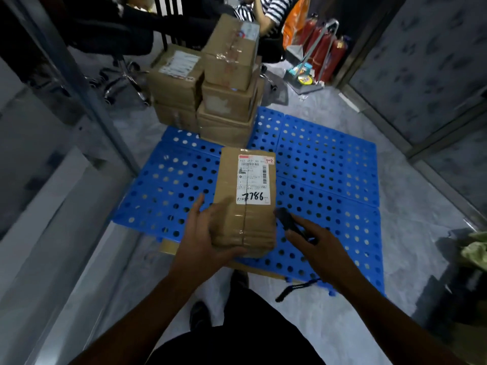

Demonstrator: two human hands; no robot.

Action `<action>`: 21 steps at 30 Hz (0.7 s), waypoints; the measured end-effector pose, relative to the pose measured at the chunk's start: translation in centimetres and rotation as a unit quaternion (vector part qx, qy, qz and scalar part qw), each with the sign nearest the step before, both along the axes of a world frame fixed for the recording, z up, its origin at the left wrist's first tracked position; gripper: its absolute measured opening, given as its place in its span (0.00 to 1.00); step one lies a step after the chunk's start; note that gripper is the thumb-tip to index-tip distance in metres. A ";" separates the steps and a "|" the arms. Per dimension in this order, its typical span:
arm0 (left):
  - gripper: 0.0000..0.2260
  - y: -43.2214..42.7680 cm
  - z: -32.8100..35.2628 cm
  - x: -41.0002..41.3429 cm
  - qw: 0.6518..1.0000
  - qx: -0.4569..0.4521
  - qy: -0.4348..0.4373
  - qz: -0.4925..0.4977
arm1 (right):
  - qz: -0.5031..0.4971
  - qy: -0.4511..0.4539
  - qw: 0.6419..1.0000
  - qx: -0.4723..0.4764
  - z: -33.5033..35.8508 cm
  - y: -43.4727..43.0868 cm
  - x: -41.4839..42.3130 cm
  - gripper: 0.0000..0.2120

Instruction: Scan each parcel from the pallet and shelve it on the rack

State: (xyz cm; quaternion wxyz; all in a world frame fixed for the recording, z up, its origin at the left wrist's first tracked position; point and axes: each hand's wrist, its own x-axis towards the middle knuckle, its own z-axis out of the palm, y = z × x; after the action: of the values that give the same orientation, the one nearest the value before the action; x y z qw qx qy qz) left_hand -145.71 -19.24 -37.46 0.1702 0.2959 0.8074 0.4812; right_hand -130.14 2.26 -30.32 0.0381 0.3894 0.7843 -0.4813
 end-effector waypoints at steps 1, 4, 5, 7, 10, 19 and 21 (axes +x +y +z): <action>0.49 0.4 0.4 -0.5 0.999 -0.019 -0.003 -0.030 | 0.020 0.003 1.000 0.022 0.6 0.2 -0.5 0.26; 0.55 1.8 0.4 -1.6 0.988 -0.111 -0.001 -0.110 | 0.095 0.004 0.993 0.065 2.9 1.0 -2.3 0.27; 0.55 2.3 0.1 -1.7 0.984 -0.134 -0.001 -0.120 | 0.122 -0.004 0.989 0.081 3.8 1.4 -3.1 0.26; 0.56 2.6 -0.6 -1.7 0.982 -0.148 -0.009 -0.121 | 0.178 -0.042 0.972 0.145 5.4 2.1 -4.5 0.25; 0.56 2.6 -1.2 -1.9 0.985 -0.133 -0.019 -0.108 | 0.240 -0.112 0.930 0.255 7.0 3.2 -6.4 0.24; 0.53 2.4 -1.0 -2.0 0.992 -0.083 -0.013 -0.100 | 0.297 -0.245 0.841 0.381 7.3 3.8 -7.1 0.31; 0.53 2.3 -1.2 -2.0 0.992 -0.075 -0.010 -0.102 | 0.305 -0.248 0.832 0.391 7.3 4.0 -7.1 0.30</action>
State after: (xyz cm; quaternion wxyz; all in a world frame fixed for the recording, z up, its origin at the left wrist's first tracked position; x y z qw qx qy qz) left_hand -147.75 -16.93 -38.66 0.2483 0.3582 0.8051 0.4023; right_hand -137.23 6.28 -23.03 0.2208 0.2186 0.9504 0.0138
